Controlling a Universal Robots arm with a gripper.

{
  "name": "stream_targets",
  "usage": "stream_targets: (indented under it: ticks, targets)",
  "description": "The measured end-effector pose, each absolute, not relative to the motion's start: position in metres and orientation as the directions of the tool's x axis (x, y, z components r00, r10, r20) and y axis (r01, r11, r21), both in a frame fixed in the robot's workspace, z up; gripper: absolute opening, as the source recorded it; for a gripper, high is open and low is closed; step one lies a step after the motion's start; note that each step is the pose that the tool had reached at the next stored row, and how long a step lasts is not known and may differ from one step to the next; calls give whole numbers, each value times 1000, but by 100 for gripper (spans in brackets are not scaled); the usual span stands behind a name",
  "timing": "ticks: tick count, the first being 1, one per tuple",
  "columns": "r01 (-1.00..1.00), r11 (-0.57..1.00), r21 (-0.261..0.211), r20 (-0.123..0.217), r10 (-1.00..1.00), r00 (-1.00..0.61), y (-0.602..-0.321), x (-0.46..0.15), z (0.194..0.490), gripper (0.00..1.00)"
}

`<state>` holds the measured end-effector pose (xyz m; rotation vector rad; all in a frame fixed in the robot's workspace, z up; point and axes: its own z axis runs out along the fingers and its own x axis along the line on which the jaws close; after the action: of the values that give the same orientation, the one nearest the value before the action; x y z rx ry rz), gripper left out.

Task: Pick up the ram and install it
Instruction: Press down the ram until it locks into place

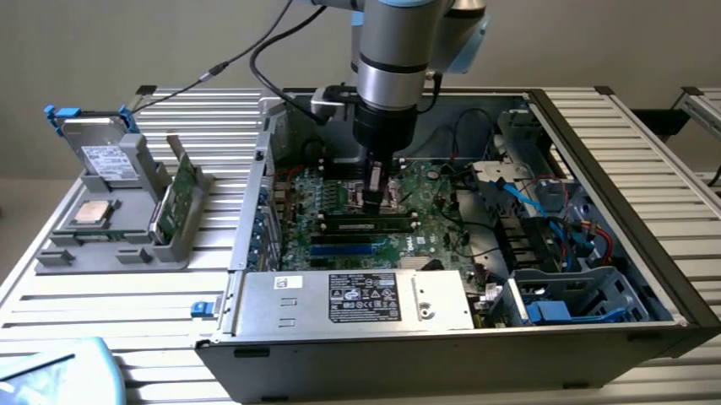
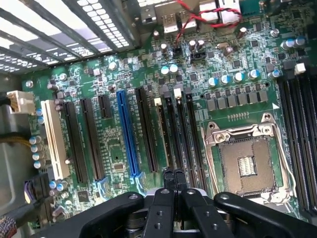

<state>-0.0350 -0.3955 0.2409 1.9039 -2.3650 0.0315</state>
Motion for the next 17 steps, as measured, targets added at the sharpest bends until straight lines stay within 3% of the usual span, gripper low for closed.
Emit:
stream_targets:
  ticks: [17]
  targets:
    - [-883,467,50,95,-882,-462,-396,-35,241,11]
